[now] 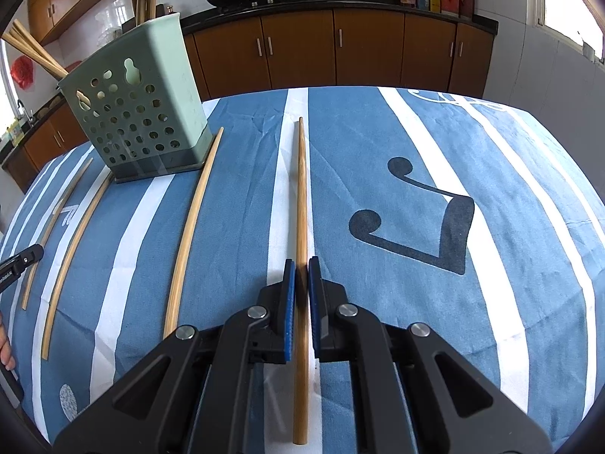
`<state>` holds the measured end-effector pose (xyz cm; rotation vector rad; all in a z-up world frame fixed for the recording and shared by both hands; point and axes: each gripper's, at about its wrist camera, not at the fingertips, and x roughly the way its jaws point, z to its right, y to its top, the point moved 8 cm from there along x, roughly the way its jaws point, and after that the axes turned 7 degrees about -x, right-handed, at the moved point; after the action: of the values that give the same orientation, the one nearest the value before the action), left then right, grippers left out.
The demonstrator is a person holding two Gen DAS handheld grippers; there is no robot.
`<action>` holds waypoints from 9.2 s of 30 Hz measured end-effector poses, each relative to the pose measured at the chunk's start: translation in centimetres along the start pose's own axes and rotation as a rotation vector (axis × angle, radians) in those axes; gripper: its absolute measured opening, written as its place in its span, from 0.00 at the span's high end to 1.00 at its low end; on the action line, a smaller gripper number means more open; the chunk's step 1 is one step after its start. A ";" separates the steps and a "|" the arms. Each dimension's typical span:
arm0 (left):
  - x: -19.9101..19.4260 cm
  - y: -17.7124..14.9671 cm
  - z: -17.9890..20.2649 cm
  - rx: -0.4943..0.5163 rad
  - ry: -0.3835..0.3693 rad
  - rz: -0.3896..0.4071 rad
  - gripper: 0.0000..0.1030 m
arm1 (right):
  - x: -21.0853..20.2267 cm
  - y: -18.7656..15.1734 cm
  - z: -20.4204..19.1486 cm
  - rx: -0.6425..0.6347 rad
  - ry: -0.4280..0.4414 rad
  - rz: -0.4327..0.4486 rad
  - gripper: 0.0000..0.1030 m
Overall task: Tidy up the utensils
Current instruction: 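Lift both held chopsticks upright and carry them over the green holder, then lower both chopsticks into the green holder and open both tools, then move both tools back to the table and grasp the last chopsticks, then lift both held chopsticks upright and carry them over the green holder, then lower both chopsticks into the green holder and open both tools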
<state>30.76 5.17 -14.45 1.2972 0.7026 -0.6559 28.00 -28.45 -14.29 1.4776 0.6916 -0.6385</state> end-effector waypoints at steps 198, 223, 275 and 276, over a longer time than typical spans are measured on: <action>0.8 0.4 2.4 -0.028 -0.049 -0.005 0.90 | 0.7 1.3 -1.6 -0.015 -0.016 0.001 0.92; -1.1 -2.1 2.6 0.086 -0.013 -0.012 0.91 | -0.4 0.0 -1.8 -0.052 -0.008 -0.003 0.92; -16.1 8.7 3.3 0.010 -0.150 0.364 0.93 | -13.4 8.9 0.0 0.026 0.063 0.380 0.92; -16.3 8.8 3.5 0.015 -0.152 0.367 0.93 | -13.6 9.1 -0.1 0.023 0.064 0.385 0.92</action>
<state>27.56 3.77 4.07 1.3309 0.3230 -0.4537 25.82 -28.82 1.92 1.6037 0.4307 -0.3045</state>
